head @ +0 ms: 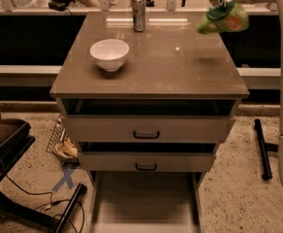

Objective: Pick green rice chip bag from bottom drawer and place on counter

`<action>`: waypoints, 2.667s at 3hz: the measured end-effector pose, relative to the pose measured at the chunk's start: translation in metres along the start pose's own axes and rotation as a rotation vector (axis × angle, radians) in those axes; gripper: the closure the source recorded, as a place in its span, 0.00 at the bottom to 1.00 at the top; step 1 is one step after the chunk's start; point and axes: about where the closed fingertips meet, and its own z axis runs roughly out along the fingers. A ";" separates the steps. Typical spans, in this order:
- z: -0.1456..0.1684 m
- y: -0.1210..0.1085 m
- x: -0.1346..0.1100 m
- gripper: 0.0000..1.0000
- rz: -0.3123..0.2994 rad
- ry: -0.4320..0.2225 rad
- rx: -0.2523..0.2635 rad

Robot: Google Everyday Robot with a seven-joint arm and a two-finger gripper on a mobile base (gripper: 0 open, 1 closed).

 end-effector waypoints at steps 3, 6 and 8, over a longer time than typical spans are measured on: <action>0.005 0.003 0.003 0.19 0.000 0.004 -0.006; 0.025 0.134 -0.030 0.96 -0.149 -0.032 -0.368; 0.031 0.212 -0.041 0.77 -0.251 -0.039 -0.571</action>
Offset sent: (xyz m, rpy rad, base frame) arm 0.0010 0.0015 -0.0015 0.0004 0.0016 0.0022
